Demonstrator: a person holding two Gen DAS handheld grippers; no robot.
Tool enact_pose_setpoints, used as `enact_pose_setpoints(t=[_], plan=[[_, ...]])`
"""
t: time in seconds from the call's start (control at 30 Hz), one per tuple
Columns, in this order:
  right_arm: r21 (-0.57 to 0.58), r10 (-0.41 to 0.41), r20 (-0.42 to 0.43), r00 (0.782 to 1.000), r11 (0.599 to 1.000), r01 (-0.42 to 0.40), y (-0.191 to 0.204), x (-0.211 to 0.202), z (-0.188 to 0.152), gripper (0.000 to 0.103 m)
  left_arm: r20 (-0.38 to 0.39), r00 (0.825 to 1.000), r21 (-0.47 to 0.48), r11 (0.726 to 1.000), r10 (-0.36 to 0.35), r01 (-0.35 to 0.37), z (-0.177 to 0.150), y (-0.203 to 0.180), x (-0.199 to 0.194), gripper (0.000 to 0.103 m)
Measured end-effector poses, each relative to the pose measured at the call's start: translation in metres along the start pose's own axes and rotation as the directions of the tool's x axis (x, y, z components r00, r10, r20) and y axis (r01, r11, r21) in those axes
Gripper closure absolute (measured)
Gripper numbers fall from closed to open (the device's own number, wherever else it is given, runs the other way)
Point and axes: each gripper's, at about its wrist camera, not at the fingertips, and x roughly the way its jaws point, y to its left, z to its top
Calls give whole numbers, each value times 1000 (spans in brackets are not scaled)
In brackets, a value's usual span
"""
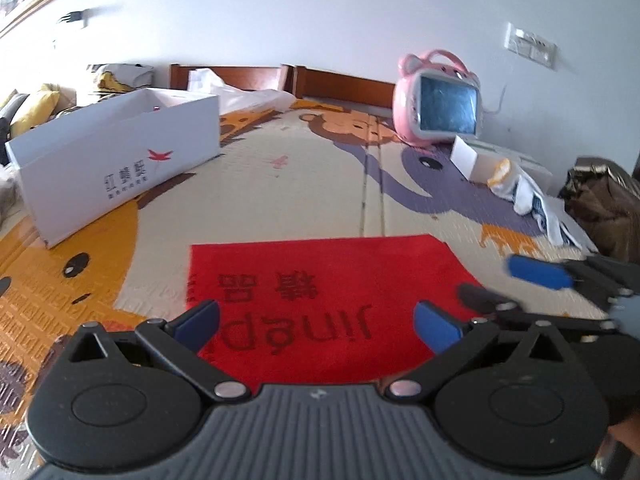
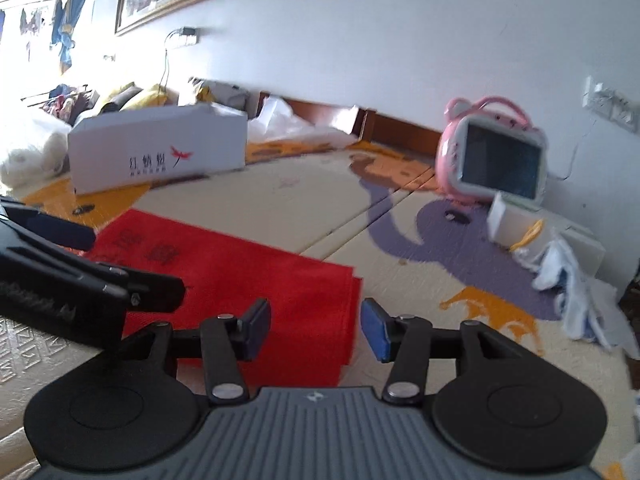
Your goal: Fold shopping bag
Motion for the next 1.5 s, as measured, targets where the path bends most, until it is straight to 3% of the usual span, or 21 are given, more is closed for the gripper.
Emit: enact_pose_setpoints(t=[0.1,0.17,0.2,0.4,0.67,0.9,1.13,1.33,1.5], plan=[[97,-19,60,998,995,13,-1,-25,6,38,-3,1000,-7,1000,20,-20,1,7,-9,1],[143,-50,110,993,989,34,8,-41,10,21,-24,998,-7,998,56,-56,0,13,-15,1],[147,-74,128,989,988,54,15,-45,11,20,-36,997,-3,997,74,-75,-2,16,-19,1],[59,-213,174,961,977,206,63,-63,16,20,-100,990,11,996,94,-93,-18,32,-42,1],[173,-177,23,984,970,171,66,-83,14,20,-138,989,65,997,55,-46,-40,29,-59,1],[223,-186,-13,982,957,184,71,-97,-1,20,-161,987,138,990,-1,24,-50,12,-49,1],[242,-235,2,972,943,227,77,-97,3,18,-96,995,171,985,7,10,-48,10,-49,1],[259,-277,15,961,929,263,81,-98,6,14,-78,997,81,997,9,-3,-40,31,-43,1],[161,-289,1,957,945,285,91,-84,21,14,-43,999,44,999,28,-26,-36,42,-42,1]])
